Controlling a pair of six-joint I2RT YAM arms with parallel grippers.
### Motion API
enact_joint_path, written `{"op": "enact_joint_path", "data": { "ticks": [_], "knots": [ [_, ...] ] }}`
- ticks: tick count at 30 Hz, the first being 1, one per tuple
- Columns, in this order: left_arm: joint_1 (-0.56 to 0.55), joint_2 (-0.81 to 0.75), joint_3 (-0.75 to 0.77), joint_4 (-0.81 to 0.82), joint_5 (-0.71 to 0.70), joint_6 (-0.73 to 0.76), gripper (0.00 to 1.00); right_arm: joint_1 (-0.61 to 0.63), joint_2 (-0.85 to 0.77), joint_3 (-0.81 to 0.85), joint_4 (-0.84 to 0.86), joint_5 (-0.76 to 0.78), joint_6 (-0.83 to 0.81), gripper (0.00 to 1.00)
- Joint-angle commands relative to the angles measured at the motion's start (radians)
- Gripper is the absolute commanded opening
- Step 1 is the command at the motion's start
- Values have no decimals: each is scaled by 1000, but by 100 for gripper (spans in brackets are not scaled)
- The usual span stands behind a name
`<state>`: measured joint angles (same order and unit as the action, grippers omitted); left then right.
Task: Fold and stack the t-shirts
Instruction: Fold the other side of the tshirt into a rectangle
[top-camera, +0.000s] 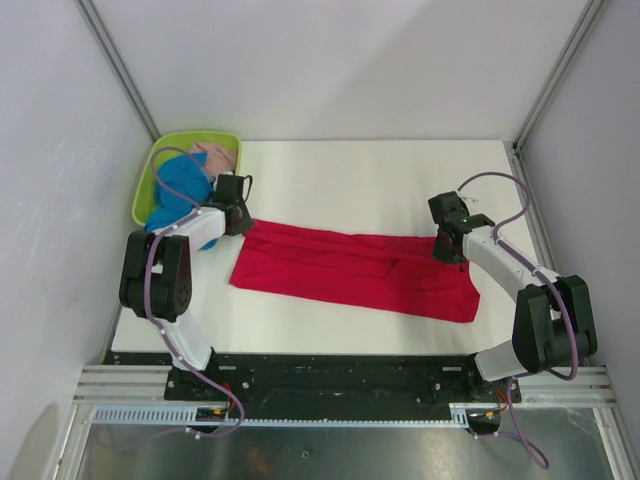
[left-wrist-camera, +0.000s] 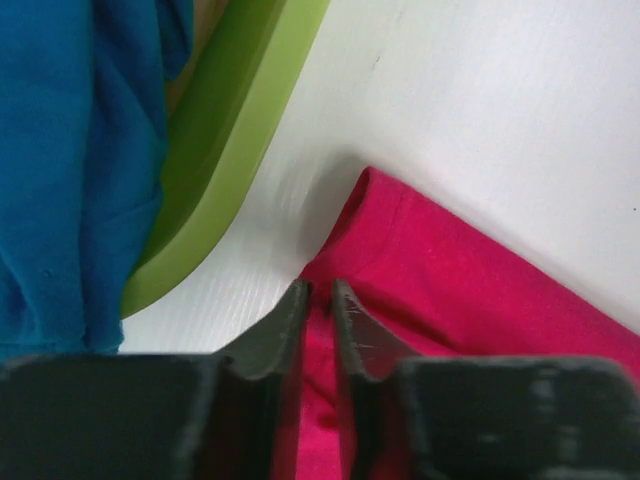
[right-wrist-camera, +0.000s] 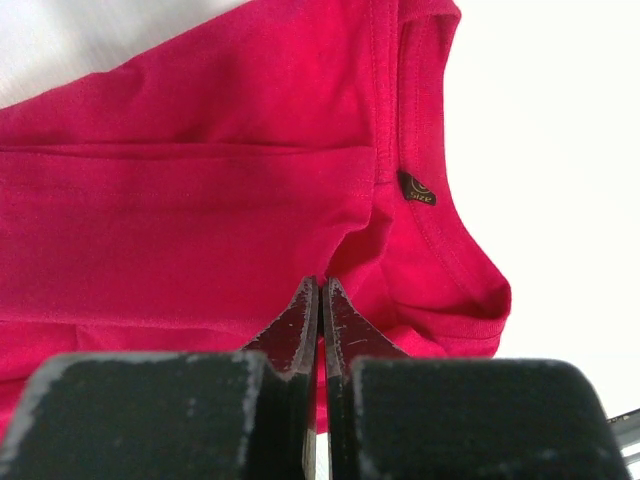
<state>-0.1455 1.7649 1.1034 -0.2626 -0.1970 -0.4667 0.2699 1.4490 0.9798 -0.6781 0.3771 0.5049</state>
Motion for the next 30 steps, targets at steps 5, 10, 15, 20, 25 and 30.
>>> {"op": "enact_joint_path", "data": {
  "ticks": [5,10,15,20,25,30],
  "knots": [
    [2,-100,-52,26,10,-56,49,21,-4,-6,30,23,18,0],
    [3,-128,-69,25,9,-74,50,22,4,-6,39,21,18,0],
    [2,-128,-88,20,-22,-117,43,23,8,-6,41,22,18,0],
    [1,-149,-110,-11,-70,-158,40,23,13,-7,45,22,16,0],
    [1,-118,-109,-27,-70,-181,39,23,18,-6,54,16,19,0],
    [1,-74,-91,-28,-56,-201,39,22,20,-7,55,15,19,0]
  ]
}}
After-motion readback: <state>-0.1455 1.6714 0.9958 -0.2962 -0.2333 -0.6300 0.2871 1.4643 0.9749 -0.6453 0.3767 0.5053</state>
